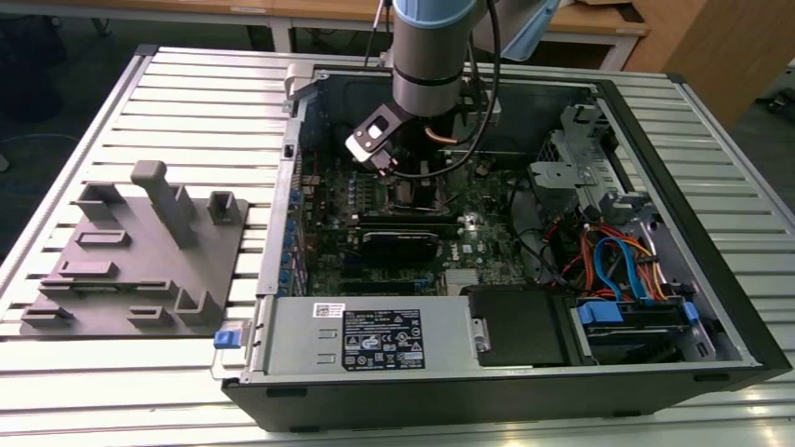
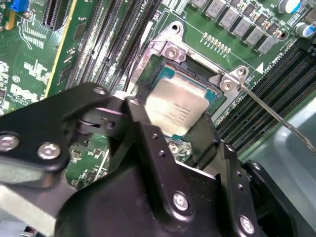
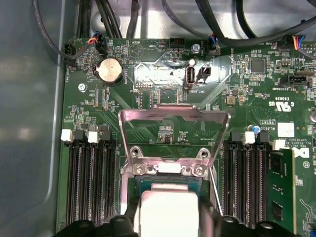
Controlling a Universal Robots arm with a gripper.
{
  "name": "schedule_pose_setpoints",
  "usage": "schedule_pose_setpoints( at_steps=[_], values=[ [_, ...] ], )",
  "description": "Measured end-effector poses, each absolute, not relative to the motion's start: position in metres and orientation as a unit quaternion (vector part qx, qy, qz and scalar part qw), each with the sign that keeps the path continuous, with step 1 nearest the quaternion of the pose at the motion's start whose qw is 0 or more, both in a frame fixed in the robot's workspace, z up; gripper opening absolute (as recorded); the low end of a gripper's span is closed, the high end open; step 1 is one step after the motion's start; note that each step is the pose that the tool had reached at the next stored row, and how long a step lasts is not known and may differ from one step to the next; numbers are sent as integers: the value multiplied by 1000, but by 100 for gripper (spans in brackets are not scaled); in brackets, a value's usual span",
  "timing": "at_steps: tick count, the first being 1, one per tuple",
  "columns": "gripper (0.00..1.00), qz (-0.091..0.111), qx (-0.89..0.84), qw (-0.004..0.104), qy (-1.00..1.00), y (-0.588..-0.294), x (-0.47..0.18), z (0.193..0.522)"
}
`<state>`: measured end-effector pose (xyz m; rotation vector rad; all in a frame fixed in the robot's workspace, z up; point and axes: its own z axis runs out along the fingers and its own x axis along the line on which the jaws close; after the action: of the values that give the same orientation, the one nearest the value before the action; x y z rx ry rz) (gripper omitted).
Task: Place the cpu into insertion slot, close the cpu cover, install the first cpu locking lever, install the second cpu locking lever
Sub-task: 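Place the cpu into insertion slot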
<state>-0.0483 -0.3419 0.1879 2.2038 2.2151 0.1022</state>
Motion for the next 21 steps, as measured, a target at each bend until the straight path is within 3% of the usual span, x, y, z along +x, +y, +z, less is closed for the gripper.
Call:
schedule_pose_setpoints(
  at_steps=[2,3,18,21],
  values=[
    [60,32,705,8,709,-342,-48,188],
    [67,31,705,8,709,-342,-49,189],
    [67,31,705,8,709,-342,-49,198],
    [59,30,705,7,709,-342,-49,202]
  ],
)
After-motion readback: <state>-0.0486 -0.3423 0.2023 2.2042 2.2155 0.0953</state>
